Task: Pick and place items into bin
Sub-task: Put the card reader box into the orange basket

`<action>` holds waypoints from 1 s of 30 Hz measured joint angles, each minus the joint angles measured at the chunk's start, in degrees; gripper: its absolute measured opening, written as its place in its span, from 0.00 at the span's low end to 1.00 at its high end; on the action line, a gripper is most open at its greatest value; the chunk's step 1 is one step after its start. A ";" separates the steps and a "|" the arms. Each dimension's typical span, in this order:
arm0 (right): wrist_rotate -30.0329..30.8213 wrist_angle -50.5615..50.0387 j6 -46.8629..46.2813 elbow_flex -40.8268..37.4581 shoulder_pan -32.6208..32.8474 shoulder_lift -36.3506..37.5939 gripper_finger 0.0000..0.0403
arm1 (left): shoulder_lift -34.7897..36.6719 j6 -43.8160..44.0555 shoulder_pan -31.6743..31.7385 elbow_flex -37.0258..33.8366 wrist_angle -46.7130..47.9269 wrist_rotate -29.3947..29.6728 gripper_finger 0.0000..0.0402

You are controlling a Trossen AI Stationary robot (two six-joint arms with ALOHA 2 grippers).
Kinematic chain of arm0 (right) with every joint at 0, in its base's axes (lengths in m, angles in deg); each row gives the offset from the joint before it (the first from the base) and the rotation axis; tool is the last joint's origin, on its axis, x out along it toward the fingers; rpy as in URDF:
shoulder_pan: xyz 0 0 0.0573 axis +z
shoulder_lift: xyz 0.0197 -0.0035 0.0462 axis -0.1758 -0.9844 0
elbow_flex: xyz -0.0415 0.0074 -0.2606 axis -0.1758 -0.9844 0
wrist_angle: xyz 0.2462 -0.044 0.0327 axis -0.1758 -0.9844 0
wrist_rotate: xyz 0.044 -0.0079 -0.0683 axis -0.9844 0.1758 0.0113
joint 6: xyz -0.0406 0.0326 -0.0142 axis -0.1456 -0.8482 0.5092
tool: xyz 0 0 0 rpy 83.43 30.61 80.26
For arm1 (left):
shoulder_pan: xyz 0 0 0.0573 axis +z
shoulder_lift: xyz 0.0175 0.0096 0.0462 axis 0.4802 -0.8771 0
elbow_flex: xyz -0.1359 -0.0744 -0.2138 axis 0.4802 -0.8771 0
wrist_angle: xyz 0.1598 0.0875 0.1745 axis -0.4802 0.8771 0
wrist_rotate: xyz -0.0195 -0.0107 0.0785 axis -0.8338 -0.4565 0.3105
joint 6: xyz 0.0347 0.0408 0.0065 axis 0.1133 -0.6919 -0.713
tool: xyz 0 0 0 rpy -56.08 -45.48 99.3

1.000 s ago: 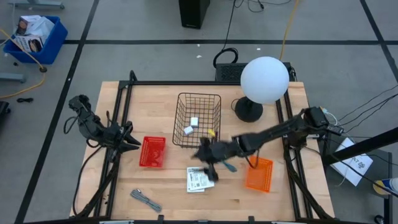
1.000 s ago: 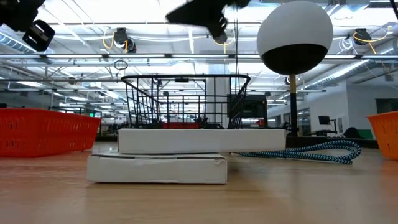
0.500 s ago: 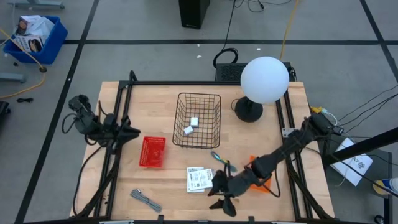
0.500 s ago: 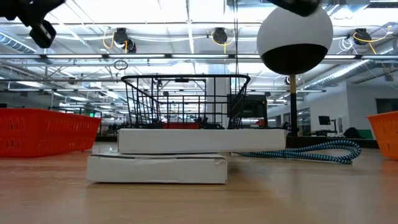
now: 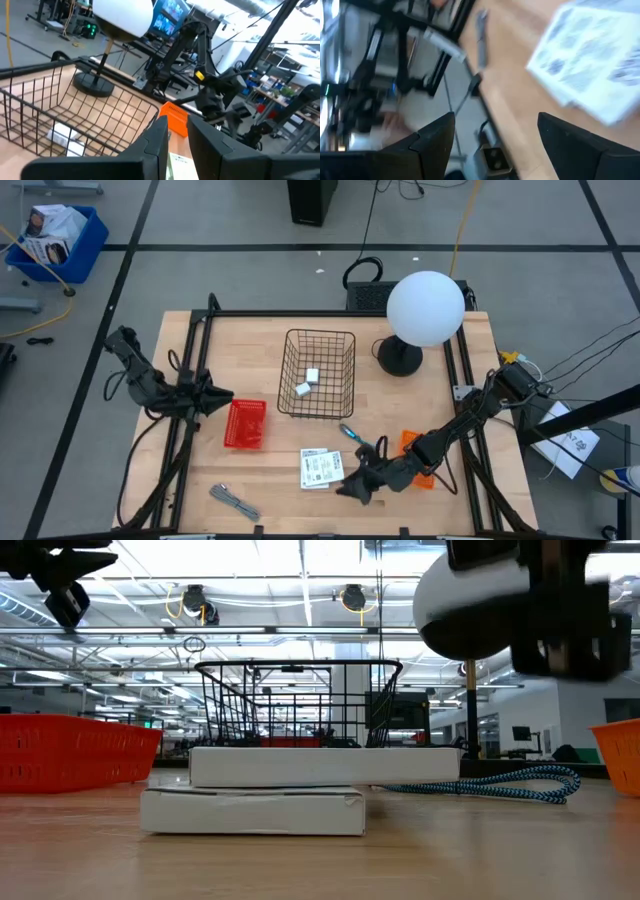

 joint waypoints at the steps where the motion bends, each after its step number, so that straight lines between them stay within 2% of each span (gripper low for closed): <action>1: 0.99 0.08 -1.82 -1.03 -0.05 0.00 0.68 | -0.55 0.43 0.01 0.02 -0.05 0.00 0.19; 8: 3.46 4.14 -6.36 -6.23 -1.13 0.68 0.66 | -2.58 0.23 0.01 0.01 -2.29 0.00 0.19; 15: 3.29 0.89 -10.64 -8.29 -2.18 0.60 0.66 | -2.58 0.22 0.00 0.02 -3.17 0.02 0.19; 30: -1.50 -4.06 -11.89 -8.31 -5.33 0.57 0.66 | -2.58 -1.31 0.02 0.02 -2.99 0.00 0.19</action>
